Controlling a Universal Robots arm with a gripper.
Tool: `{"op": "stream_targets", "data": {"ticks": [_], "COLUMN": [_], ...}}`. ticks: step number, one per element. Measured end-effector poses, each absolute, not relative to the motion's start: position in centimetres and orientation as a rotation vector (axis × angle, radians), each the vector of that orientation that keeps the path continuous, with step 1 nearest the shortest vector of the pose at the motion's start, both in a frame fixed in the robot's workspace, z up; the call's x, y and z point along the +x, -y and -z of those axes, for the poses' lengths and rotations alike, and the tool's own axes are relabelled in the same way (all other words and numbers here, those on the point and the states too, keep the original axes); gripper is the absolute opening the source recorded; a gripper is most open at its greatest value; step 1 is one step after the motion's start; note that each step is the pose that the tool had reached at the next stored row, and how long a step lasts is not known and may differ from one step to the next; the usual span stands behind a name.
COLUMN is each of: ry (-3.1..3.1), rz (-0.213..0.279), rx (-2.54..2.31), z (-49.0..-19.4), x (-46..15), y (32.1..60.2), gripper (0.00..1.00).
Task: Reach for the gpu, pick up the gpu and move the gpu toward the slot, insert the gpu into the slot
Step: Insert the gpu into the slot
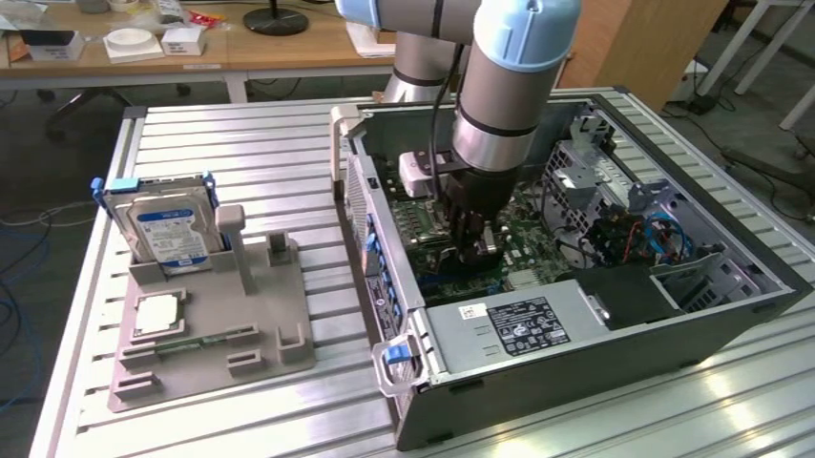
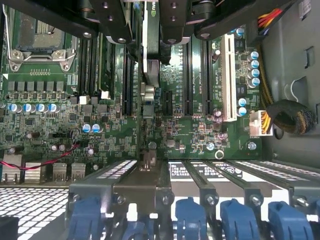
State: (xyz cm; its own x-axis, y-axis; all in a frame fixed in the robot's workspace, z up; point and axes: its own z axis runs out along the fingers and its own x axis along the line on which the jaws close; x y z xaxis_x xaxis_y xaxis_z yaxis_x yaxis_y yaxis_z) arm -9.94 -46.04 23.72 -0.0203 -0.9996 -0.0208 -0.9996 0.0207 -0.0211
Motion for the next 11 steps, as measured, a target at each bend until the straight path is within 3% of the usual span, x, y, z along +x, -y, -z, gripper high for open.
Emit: {"op": "stream_targets", "data": {"ticks": [11], "ry": [-2.223], "rz": [0.0], "rx": [-2.177], "z": [-23.71], "x": [-9.96], "y": [46.03], "gripper": [0.26]}}
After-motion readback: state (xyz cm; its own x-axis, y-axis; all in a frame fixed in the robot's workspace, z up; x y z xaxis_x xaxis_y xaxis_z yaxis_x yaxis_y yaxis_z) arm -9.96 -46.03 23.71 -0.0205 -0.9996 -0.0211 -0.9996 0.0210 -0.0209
